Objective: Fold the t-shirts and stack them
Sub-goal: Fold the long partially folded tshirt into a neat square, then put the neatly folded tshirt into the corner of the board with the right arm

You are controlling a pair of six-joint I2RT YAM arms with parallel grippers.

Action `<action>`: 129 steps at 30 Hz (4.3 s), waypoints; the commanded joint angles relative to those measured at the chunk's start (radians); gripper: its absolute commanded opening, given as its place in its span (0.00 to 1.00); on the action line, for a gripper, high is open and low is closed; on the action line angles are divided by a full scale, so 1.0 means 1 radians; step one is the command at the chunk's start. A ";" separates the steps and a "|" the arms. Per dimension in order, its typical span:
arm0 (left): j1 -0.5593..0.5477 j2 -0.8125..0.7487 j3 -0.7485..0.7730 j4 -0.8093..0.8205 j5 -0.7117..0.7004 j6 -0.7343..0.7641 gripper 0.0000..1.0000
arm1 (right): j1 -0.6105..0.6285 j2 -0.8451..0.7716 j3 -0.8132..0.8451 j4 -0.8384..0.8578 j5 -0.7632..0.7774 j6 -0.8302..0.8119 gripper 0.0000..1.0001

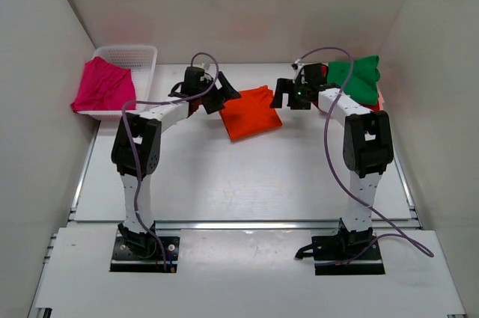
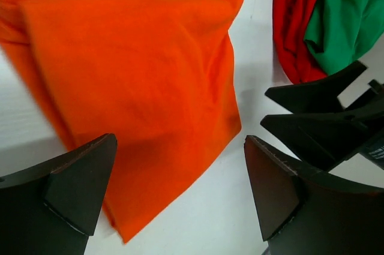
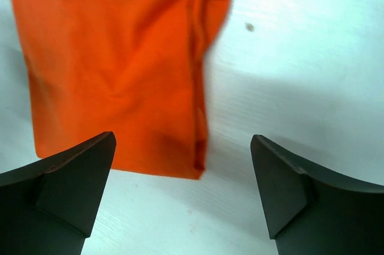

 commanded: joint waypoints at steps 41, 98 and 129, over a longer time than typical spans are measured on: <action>-0.061 -0.020 -0.217 -0.266 0.071 0.234 0.99 | -0.001 -0.102 -0.297 0.298 -0.303 0.090 0.71; -0.026 -0.169 -0.590 0.026 0.203 0.025 0.99 | 0.212 0.164 -0.081 -0.198 -0.125 0.042 0.98; 0.086 -0.347 -0.579 0.052 0.282 0.007 0.99 | 0.083 0.148 0.089 -0.293 -0.401 -0.123 0.00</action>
